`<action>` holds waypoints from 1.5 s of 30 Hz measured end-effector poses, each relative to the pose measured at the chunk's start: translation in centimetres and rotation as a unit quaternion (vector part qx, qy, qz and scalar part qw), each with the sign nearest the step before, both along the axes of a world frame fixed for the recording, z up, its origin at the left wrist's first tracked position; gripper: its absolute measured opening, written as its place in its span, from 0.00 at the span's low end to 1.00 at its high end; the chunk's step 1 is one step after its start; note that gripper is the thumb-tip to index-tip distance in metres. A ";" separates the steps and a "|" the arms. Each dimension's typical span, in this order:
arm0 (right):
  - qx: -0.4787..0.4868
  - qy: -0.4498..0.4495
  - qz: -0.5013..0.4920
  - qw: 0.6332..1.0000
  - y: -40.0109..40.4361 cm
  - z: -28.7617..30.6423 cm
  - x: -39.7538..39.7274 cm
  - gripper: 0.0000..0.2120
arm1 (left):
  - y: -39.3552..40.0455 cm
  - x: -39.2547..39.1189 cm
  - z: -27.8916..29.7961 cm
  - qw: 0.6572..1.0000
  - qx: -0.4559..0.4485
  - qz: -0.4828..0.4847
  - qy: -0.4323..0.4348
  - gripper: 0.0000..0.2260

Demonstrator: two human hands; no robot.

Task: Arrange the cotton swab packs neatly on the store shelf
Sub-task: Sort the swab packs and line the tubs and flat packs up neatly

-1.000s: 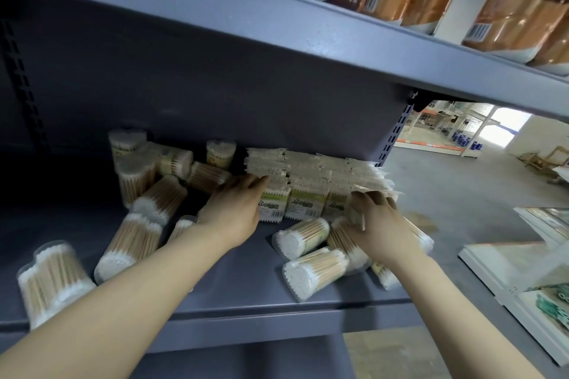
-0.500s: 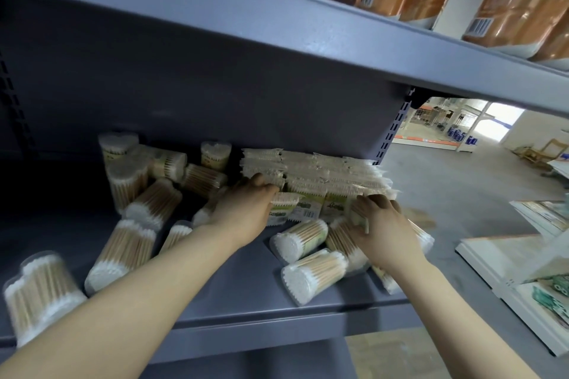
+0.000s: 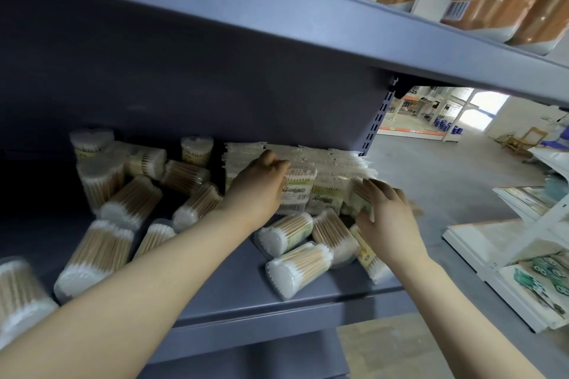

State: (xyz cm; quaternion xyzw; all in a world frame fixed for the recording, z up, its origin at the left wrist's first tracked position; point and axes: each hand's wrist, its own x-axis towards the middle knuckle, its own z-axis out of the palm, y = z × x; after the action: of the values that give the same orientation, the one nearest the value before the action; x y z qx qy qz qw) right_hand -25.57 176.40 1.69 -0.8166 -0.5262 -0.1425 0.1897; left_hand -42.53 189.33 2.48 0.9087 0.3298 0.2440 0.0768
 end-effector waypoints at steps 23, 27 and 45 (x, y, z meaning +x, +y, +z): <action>0.082 -0.054 0.011 0.995 -2.0 -1.3 2.7 0.29 | -1.1 8.3 -1.7 0.999 -0.003 -0.039 0.021 0.15; 0.084 -0.050 0.012 0.995 -2.1 -1.3 2.8 0.28 | -1.0 8.4 -1.7 0.996 0.067 -0.035 0.038 0.15; 0.063 -0.001 0.008 0.998 -1.8 -1.8 2.7 0.28 | 0.6 8.6 -1.8 0.989 0.046 -0.123 0.071 0.23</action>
State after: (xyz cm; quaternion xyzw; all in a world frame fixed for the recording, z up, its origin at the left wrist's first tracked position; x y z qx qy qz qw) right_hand -22.92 174.64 -0.08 -0.7985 -0.5229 -0.1744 0.2419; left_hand -33.90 189.92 0.65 0.9599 0.2086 0.1828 0.0405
